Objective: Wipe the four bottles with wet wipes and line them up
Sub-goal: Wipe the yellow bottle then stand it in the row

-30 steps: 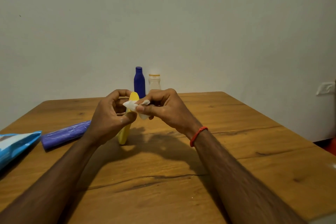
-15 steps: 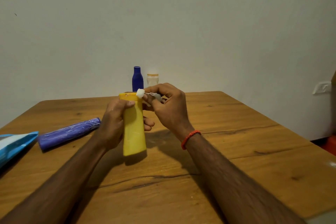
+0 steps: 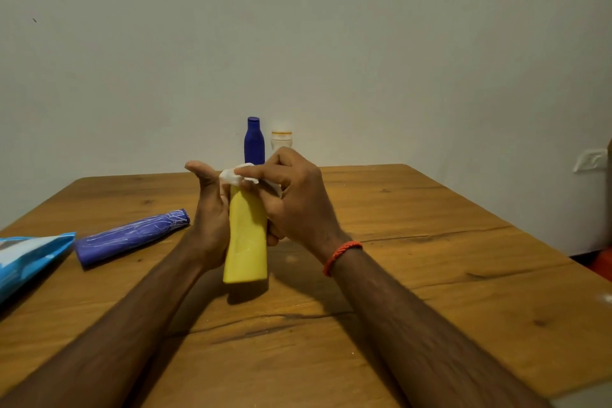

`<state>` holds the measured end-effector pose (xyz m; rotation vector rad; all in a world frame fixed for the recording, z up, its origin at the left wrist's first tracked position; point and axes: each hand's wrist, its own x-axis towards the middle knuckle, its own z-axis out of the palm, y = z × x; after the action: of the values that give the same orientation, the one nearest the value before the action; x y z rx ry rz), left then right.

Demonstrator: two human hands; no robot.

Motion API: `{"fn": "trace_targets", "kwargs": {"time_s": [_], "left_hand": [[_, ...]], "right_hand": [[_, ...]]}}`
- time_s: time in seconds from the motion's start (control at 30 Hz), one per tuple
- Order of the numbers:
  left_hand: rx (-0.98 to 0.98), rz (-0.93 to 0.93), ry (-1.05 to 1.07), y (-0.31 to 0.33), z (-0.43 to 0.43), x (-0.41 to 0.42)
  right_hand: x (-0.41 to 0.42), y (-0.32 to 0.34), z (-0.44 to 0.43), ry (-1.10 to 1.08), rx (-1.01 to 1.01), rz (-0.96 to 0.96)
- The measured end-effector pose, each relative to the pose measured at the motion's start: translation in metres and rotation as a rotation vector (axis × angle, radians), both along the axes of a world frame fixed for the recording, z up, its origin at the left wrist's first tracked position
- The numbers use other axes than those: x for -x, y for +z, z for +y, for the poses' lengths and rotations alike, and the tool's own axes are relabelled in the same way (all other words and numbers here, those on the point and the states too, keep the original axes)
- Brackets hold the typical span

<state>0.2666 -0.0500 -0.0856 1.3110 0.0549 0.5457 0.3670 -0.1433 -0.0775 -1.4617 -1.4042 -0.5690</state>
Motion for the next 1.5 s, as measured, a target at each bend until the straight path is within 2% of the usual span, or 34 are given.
{"fn": "trace_targets", "kwargs": {"time_s": [0.13,0.23,0.37,0.43,0.5,0.7,0.8,0.93,1.07,1.27,1.4,1.5], "left_hand": [[0.000,0.042,0.062,0.000,0.000,0.002],[0.115,0.034,0.161,0.006,0.005,0.004],[0.153,0.009,0.285,0.009,0.020,0.002],[0.160,0.018,0.307,0.007,0.022,-0.001],[0.213,0.024,0.258,0.005,0.019,-0.001],[0.233,0.091,0.103,0.003,0.008,-0.003],[0.212,0.131,0.089,0.002,0.004,-0.006],[0.288,0.126,0.146,0.000,0.003,-0.007],[0.388,0.080,0.200,0.002,0.014,-0.005],[0.507,-0.009,0.296,0.007,0.036,0.003],[0.517,-0.020,0.324,0.005,0.040,0.007],[0.518,-0.020,0.271,0.003,0.038,0.006]], "right_hand": [[0.000,-0.001,-0.001,0.042,0.016,0.085],[0.005,0.000,-0.002,0.158,0.213,0.032],[0.006,0.005,-0.003,0.252,0.538,-0.080],[0.005,0.007,-0.005,0.262,0.610,-0.098],[0.003,0.007,-0.005,0.239,0.541,-0.096],[-0.007,0.002,-0.005,-0.033,0.135,0.015],[-0.013,0.002,-0.005,-0.097,0.059,0.075],[-0.012,0.001,-0.002,-0.056,0.109,0.175],[-0.010,0.003,-0.003,0.111,0.244,0.251],[-0.006,0.009,-0.012,0.416,0.552,0.236],[-0.004,0.014,-0.016,0.491,0.678,0.235],[-0.003,0.014,-0.016,0.470,0.679,0.218]]}}
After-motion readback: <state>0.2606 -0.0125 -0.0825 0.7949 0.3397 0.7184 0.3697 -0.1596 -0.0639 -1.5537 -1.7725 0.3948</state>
